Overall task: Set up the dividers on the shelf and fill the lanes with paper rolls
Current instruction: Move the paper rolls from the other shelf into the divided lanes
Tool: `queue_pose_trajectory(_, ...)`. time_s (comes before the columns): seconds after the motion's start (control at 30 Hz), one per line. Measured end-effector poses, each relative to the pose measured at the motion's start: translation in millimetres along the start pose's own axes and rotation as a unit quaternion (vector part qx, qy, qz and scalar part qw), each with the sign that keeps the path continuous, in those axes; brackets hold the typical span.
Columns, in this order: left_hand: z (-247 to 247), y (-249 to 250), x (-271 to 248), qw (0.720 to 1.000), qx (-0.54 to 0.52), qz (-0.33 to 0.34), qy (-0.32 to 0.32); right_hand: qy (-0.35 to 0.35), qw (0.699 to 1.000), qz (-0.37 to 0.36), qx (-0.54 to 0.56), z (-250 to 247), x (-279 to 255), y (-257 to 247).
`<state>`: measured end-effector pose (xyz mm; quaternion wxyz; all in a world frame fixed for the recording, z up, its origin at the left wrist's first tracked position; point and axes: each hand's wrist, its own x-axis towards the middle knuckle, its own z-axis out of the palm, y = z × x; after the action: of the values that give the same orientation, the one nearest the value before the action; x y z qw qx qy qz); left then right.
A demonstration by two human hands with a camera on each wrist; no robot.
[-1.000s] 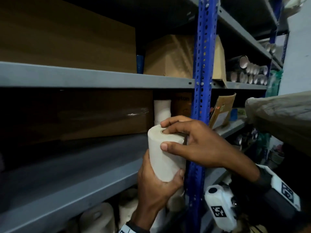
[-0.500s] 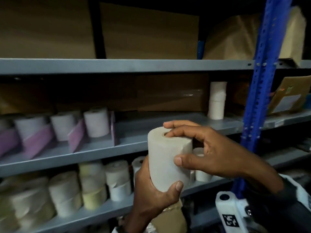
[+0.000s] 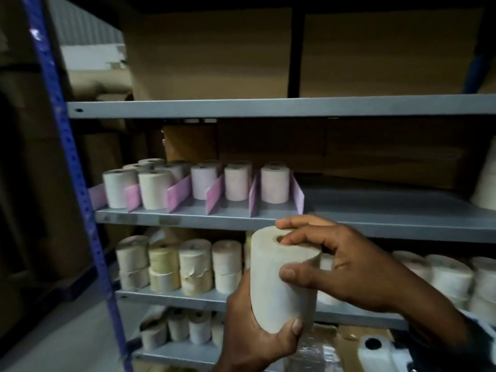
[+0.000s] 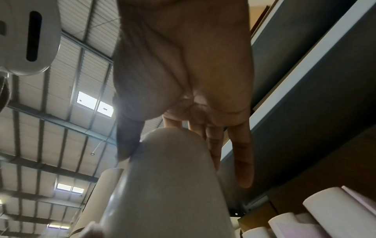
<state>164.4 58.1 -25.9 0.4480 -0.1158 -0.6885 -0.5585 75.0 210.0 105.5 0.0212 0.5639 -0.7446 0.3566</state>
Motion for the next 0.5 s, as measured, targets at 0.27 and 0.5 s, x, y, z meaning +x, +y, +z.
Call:
queue_pose_trajectory(0.27,-110,-1,-10,0.995,0.095,-0.008,0.014,-0.038,0.998,-0.053,0.002,70,56,-41)
queue_pose_trajectory(0.5,-192,-15,-10,0.969,0.24,0.003,0.056,0.008,0.997,-0.072,-0.018,129,112,-73)
